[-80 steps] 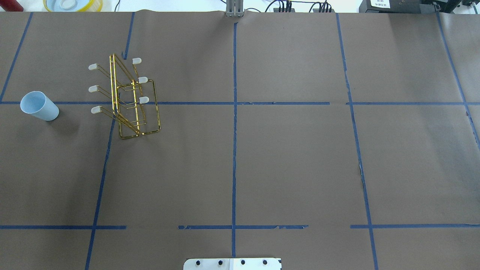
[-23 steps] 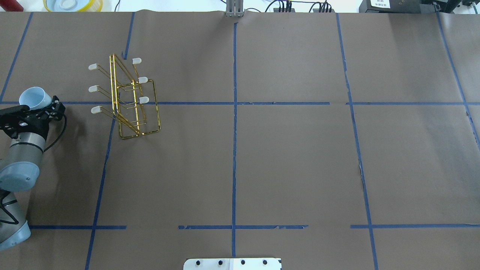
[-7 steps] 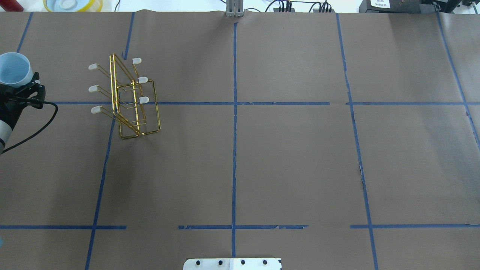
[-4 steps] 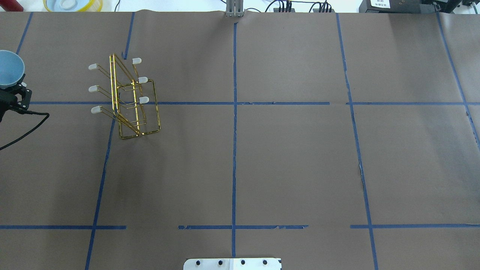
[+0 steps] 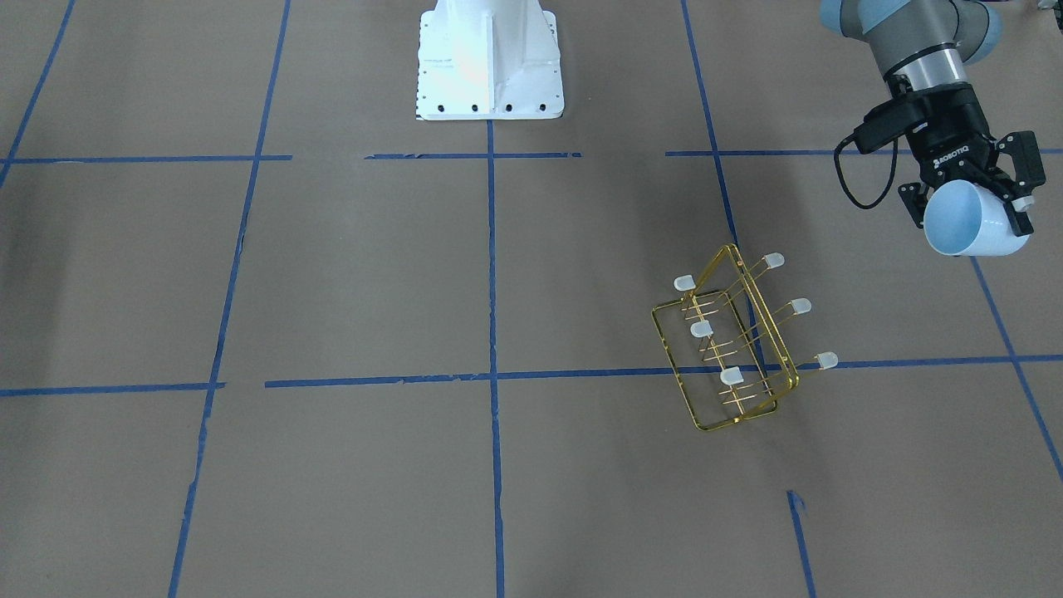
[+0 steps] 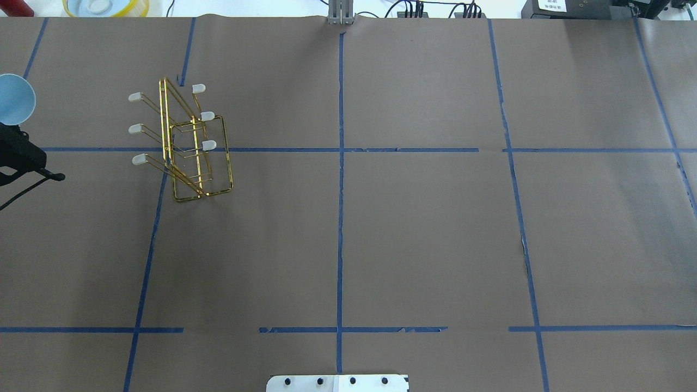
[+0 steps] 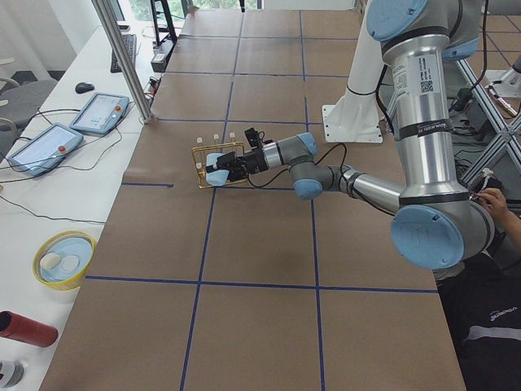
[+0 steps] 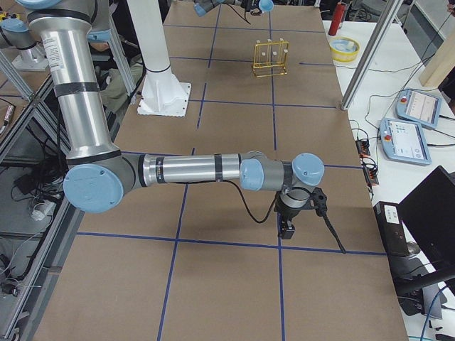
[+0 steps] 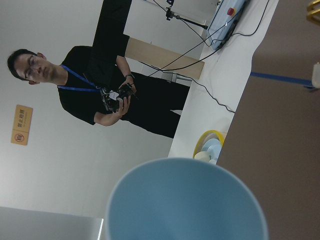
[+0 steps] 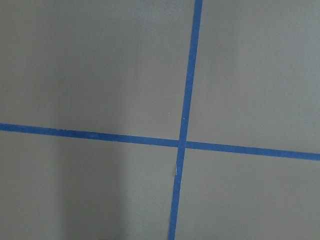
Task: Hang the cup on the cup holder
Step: 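Tilt the held cup sideways and carry it toward the gold rack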
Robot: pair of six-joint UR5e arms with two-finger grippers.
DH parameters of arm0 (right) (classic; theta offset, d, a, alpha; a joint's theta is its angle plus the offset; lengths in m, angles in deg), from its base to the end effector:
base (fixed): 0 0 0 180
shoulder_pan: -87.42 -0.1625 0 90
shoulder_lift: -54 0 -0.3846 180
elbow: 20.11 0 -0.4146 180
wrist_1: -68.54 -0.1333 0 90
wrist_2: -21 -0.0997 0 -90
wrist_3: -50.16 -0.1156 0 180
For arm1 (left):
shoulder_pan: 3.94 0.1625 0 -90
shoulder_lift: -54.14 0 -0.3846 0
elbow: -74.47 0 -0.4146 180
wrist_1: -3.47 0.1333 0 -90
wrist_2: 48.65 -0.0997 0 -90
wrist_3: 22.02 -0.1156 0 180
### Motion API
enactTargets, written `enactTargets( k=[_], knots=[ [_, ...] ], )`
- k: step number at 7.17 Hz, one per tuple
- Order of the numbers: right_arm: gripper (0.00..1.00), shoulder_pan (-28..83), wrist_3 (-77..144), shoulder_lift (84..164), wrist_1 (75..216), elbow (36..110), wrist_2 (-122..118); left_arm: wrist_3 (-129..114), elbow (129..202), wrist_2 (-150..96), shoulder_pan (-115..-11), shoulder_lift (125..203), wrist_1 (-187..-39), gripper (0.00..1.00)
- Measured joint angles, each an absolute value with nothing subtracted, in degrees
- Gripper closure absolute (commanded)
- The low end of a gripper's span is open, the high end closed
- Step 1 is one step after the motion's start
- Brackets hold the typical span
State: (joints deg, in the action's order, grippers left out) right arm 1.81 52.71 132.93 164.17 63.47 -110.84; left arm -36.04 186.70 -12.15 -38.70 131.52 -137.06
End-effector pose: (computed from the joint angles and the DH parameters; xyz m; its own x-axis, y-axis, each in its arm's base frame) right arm 0.0112 -0.5879 0.5941 0.7396 -0.0900 0.6671 0.1095 0.9939 0.0126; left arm 0.2276 -0.4333 0.4164 0.7856 0.1573 0.5984 -0.6178 0.2533 0.7445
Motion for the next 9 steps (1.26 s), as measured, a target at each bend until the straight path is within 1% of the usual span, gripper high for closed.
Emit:
enactTargets(
  k=[2, 5, 7, 9],
  knots=[
    [0.00, 1.81, 52.71, 132.93, 164.17, 63.47, -110.84, -54.86, 186.57, -22.57, -35.59, 131.92, -136.70, 1.00],
    [0.00, 1.81, 52.71, 132.93, 164.17, 63.47, -110.84, -75.08, 185.63, -36.17, -28.62, 132.12, -136.49, 1.00],
    [0.00, 1.81, 52.71, 132.93, 164.17, 63.47, -110.84, -82.06, 184.58, -38.32, -25.02, 132.68, -136.51, 1.00],
    [0.00, 1.81, 52.71, 132.92, 164.17, 63.47, -110.84, -82.57, 180.85, -38.69, -22.93, 135.13, -136.37, 1.00]
  ],
)
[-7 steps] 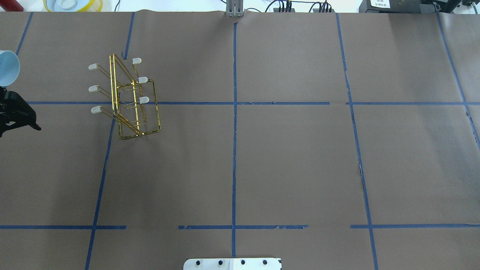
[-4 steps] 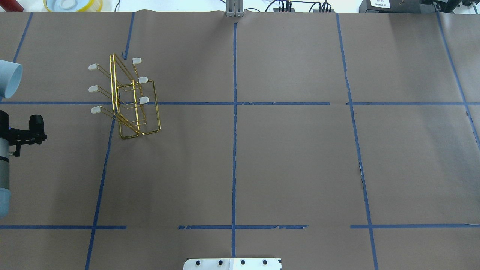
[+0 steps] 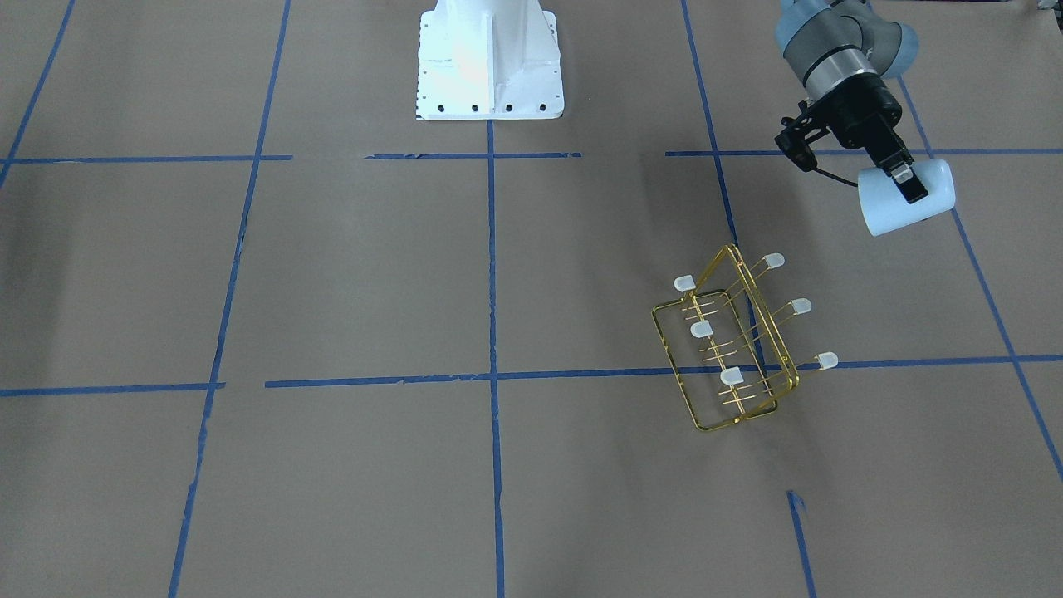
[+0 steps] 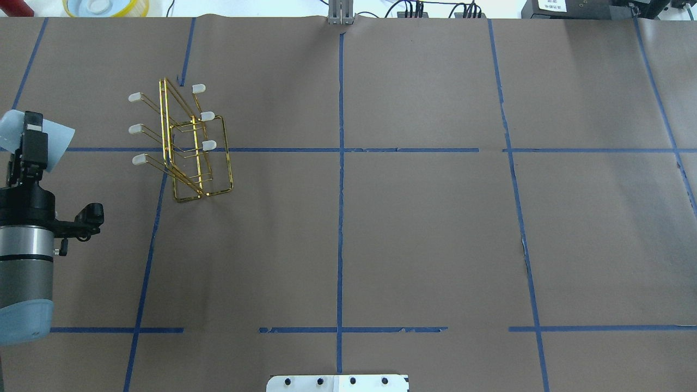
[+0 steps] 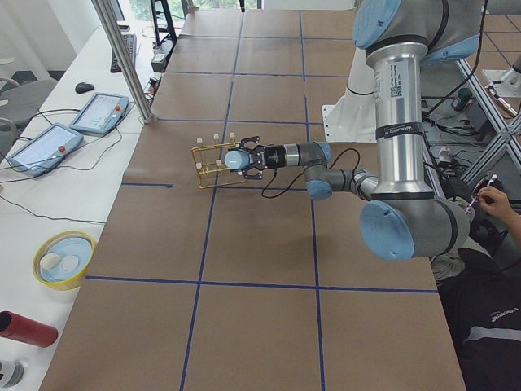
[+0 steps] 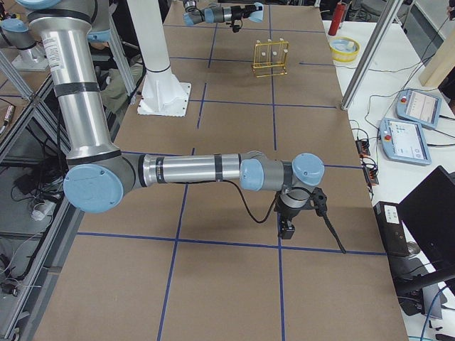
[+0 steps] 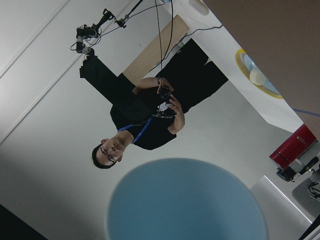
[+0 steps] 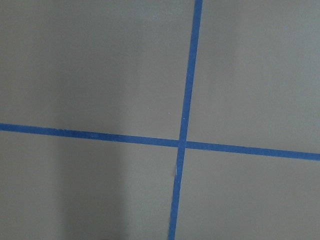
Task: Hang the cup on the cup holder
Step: 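Tilt the held cup sideways and carry it toward the gold rack, then hook the cup onto a white-tipped peg of the gold rack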
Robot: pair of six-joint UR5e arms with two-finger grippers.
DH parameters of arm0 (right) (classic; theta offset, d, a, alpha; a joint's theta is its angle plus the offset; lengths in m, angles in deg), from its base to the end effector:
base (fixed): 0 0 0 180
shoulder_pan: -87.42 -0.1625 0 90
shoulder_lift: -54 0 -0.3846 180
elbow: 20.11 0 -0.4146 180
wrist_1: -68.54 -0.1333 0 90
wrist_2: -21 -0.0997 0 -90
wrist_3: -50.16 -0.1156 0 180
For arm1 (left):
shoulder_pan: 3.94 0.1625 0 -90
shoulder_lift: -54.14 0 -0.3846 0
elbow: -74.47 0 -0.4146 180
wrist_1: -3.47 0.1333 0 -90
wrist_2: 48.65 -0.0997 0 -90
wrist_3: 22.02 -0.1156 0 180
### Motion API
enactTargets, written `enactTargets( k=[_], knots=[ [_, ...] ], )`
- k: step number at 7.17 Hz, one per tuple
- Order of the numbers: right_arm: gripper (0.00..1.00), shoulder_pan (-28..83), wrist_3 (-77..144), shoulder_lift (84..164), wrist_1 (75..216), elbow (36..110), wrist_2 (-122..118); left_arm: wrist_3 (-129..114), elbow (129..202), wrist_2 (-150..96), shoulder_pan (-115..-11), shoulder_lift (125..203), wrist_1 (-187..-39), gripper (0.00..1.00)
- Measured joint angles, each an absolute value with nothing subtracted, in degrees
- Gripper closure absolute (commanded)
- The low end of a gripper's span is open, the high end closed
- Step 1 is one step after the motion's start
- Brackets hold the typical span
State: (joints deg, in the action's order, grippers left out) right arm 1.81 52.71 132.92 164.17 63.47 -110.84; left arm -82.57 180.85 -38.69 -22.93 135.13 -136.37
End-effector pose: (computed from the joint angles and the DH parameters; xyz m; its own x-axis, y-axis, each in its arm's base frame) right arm 0.0112 -0.5880 0.5940 0.7395 -0.0901 0.6670 0.1095 0.9939 0.0128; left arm 0.3184 -0.3709 0.4162 -0.0333 0.1014 0.9943 -0.9825 0.1788 -0.0512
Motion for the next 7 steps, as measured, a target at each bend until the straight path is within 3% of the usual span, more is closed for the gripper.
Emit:
enactTargets(
  k=[7],
  knots=[
    [0.00, 1.81, 52.71, 132.93, 164.17, 63.47, -110.84, -89.82, 171.71, -44.11, -20.38, 144.19, -136.16, 1.00]
  ],
)
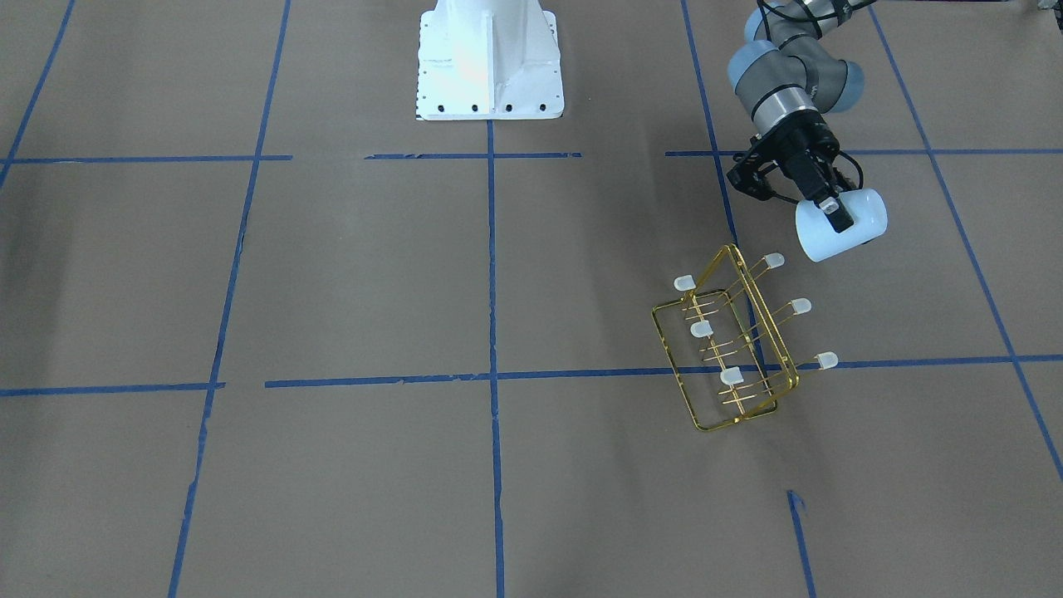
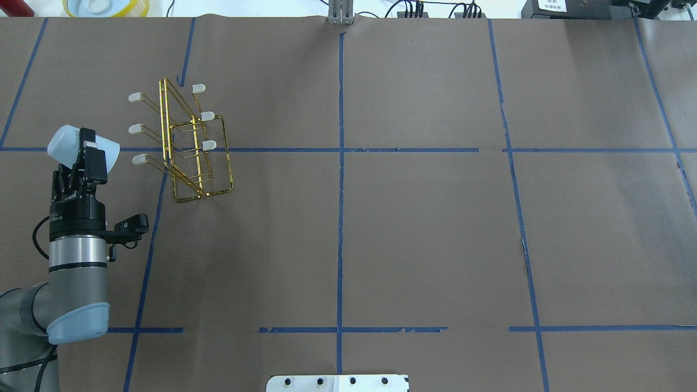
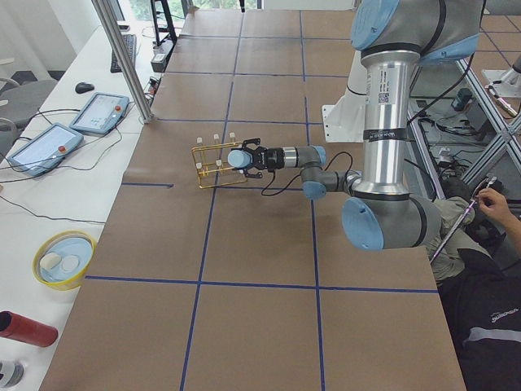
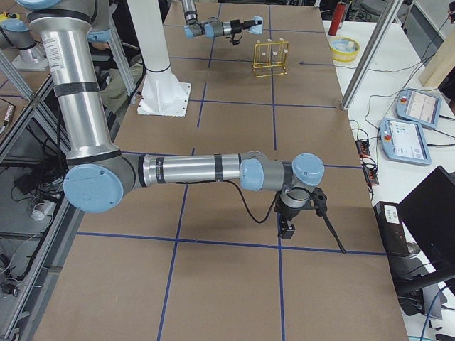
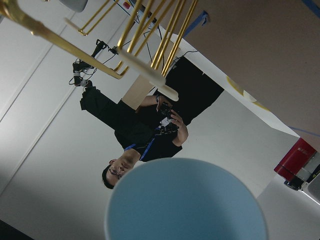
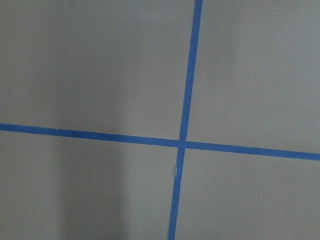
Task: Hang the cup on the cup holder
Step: 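Hook the cup onto a white-tipped peg of the gold rack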
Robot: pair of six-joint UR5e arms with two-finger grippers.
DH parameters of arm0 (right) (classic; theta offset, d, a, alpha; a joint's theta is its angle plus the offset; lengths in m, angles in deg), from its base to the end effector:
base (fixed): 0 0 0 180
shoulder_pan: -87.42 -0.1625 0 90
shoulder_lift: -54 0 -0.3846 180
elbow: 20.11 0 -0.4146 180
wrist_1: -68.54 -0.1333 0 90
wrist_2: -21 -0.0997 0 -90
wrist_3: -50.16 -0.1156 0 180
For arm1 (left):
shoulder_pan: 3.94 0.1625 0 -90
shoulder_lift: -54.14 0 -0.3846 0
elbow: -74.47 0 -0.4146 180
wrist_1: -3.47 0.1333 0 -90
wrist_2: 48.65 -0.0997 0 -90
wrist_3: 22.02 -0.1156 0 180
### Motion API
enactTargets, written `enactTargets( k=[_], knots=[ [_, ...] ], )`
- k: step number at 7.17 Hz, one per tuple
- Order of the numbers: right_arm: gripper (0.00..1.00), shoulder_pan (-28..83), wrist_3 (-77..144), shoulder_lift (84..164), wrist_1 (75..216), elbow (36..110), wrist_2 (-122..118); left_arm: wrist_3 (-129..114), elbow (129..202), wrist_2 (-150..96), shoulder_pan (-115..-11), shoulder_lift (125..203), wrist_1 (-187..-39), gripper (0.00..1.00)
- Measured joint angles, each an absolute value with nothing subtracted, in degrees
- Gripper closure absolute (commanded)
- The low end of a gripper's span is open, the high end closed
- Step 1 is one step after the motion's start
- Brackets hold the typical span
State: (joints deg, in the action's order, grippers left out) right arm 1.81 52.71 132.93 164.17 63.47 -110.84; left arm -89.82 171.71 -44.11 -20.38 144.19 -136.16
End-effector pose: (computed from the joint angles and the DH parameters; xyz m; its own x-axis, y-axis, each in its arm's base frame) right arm 0.0112 -0.5879 0.5941 0.7396 -0.0900 0.6671 0.1095 0.9939 0.0126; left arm 0.3840 -0.3724 0.4159 -0.1735 0.0824 0.9814 -0.9603 0.2069 -0.1872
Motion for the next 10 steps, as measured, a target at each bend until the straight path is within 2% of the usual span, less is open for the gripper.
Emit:
enactTargets(
  k=[10],
  knots=[
    [0.00, 1.81, 52.71, 132.91, 164.17, 63.47, -110.84, -91.62, 162.01, -46.89, -20.56, 152.17, -136.07, 1.00]
  ],
)
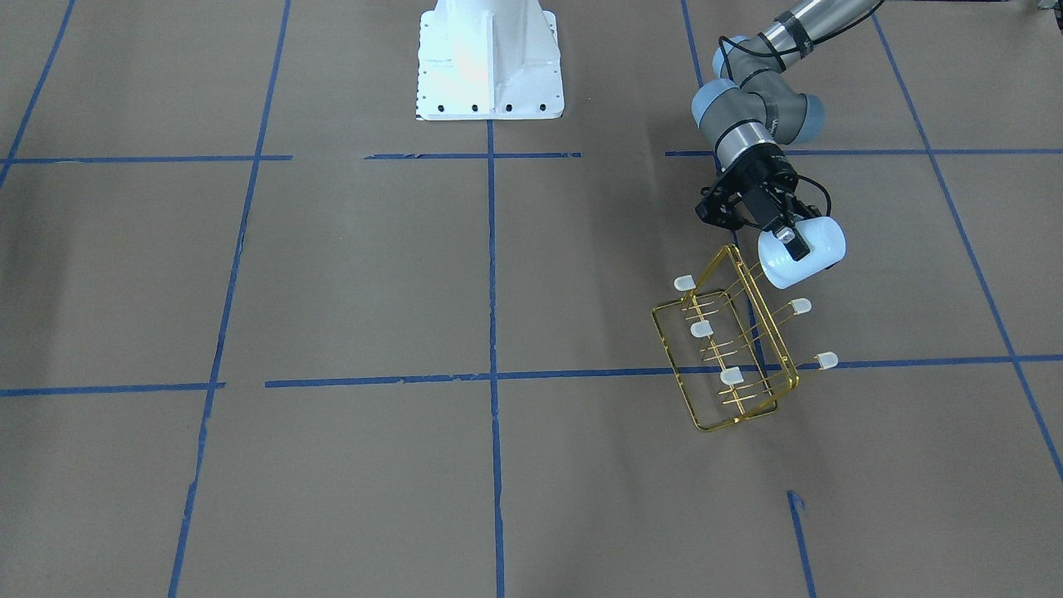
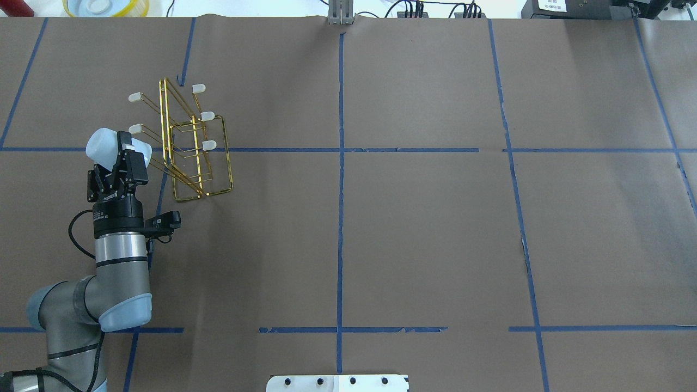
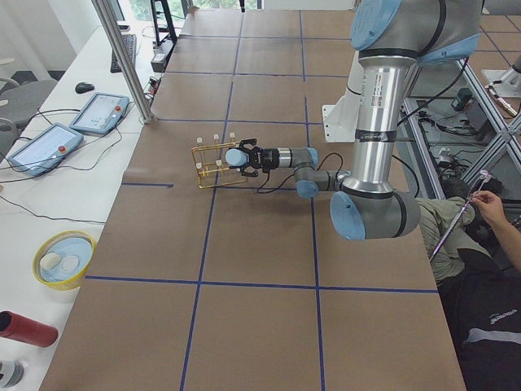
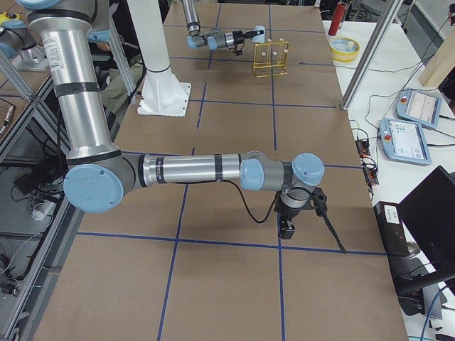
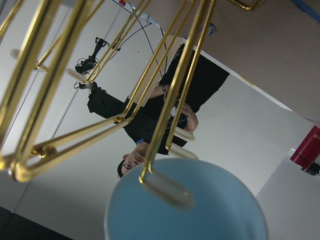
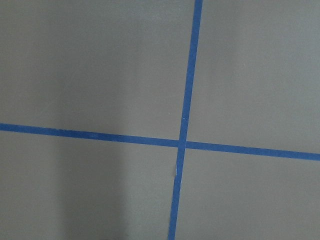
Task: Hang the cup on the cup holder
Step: 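Hook the cup onto a white-tipped peg of the gold rack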
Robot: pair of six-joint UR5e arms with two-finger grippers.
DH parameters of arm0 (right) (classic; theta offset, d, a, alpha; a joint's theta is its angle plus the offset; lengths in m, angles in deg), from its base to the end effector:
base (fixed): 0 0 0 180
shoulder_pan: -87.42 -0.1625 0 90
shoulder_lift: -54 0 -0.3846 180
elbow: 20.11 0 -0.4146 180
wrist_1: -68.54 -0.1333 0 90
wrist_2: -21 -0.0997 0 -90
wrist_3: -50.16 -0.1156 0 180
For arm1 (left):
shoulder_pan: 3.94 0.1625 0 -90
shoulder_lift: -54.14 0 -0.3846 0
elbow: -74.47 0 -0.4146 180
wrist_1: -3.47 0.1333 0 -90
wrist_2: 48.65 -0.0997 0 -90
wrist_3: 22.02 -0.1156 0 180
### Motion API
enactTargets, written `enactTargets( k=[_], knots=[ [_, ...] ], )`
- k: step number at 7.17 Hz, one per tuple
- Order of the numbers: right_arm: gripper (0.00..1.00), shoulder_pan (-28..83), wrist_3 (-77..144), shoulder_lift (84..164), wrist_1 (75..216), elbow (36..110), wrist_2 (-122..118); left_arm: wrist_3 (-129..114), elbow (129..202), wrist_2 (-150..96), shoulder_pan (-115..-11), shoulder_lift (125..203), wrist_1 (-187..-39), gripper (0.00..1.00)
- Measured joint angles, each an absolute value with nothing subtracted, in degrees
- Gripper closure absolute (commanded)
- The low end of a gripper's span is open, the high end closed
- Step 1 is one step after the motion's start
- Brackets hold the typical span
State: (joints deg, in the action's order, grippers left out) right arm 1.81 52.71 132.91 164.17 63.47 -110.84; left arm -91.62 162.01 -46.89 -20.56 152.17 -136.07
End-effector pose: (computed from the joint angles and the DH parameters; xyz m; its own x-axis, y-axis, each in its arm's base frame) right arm 0.0112 -0.5880 0.5939 0.7395 -0.0902 0.6670 0.1095 0.9939 0.0129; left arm 0.4331 -0.3890 0.4233 -0.2368 0.0819 0.9681 -0.9356 0.2492 -0.2500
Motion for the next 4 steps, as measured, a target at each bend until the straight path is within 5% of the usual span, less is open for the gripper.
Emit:
enactTargets(
  k=[4],
  knots=[
    [0.00, 1.81, 52.71, 132.91, 164.17, 63.47, -110.84, -91.63, 159.21, -46.89, -20.64, 154.29, -136.01, 1.00]
  ],
)
